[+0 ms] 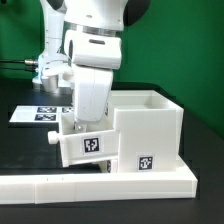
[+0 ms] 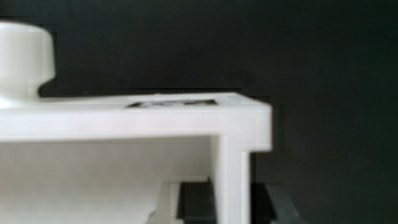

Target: Assemble drawer

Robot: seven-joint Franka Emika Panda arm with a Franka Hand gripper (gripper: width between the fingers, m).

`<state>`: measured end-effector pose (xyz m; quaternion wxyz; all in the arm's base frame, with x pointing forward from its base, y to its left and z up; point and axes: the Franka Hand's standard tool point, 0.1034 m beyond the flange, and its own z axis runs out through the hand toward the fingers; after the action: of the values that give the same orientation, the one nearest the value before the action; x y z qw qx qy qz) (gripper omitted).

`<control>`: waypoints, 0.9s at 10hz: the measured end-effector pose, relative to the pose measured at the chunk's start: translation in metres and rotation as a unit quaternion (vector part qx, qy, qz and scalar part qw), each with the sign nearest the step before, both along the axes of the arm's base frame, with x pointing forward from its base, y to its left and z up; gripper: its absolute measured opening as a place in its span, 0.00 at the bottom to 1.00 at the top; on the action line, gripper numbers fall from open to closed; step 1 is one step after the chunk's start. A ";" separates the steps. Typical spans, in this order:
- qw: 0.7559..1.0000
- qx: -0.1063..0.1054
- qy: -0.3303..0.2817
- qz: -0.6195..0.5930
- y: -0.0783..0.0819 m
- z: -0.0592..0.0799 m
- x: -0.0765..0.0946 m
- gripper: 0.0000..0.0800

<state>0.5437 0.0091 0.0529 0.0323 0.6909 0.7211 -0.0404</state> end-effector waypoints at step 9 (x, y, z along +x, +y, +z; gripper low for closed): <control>1.000 -0.005 -0.006 0.014 -0.004 0.000 0.001 0.06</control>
Offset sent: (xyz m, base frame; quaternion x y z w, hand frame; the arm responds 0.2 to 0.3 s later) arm 0.0035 0.0236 -0.0044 -0.0160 -0.0017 -0.1405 0.9900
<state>0.5451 0.0055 0.0532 0.0406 0.6810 0.7301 -0.0396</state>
